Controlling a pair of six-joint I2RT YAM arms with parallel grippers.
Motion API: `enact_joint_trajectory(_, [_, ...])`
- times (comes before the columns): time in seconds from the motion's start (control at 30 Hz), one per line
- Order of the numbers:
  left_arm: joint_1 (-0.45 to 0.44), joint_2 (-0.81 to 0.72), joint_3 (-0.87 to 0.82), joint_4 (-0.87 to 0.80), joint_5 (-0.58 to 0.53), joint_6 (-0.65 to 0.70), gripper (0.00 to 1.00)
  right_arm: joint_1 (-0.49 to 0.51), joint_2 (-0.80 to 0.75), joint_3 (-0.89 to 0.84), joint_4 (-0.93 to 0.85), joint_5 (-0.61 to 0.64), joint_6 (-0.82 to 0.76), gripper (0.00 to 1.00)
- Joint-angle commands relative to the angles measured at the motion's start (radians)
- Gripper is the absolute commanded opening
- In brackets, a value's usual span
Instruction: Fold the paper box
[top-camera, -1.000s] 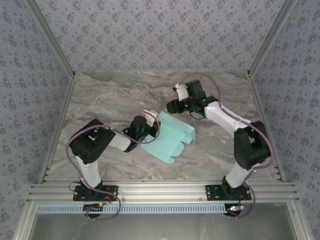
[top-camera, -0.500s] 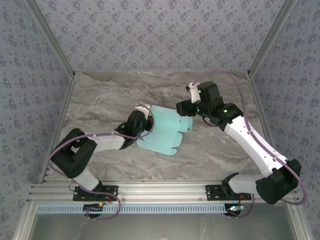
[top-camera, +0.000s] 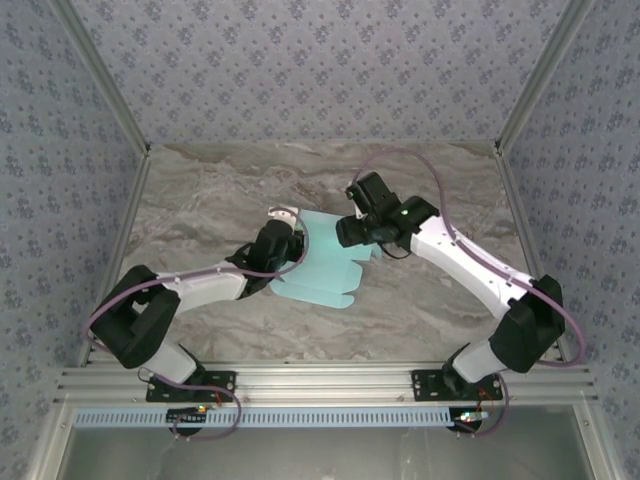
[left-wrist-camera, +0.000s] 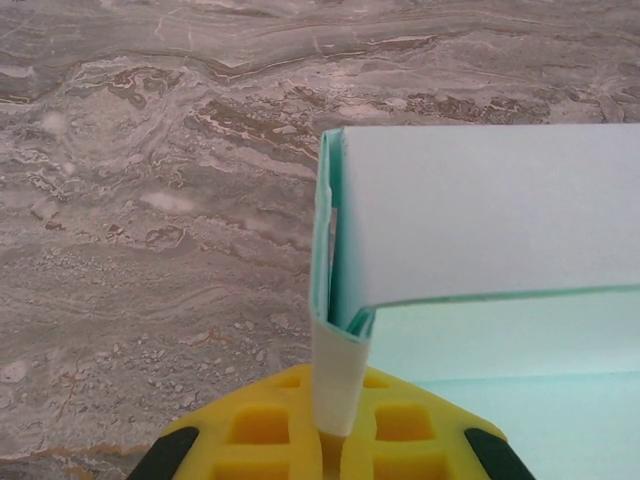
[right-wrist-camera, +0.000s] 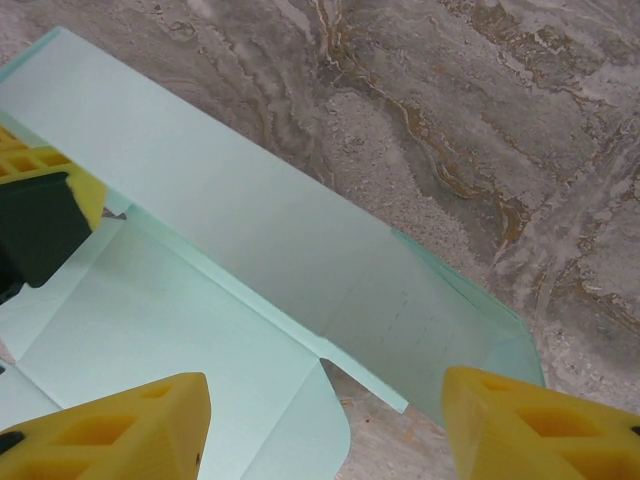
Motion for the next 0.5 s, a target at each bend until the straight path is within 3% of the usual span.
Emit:
enact_joint_trajectory(0.0, [-0.006,-0.042,0.022,-0.007,-0.026,0.003,0.00,-0.003,0.033,0.038,-0.012,0.010,0.032,0.64])
enact_joint_trajectory(0.17, [-0.006,-0.047,0.022,-0.006,-0.026,0.003,0.00,-0.016,0.055,0.015,0.032,-0.063,0.073,0.63])
enact_joint_trajectory(0.47, [-0.011,-0.040,0.022,-0.001,-0.018,0.001,0.00,-0.066,0.009,-0.135,0.367,-0.312,0.190,0.60])
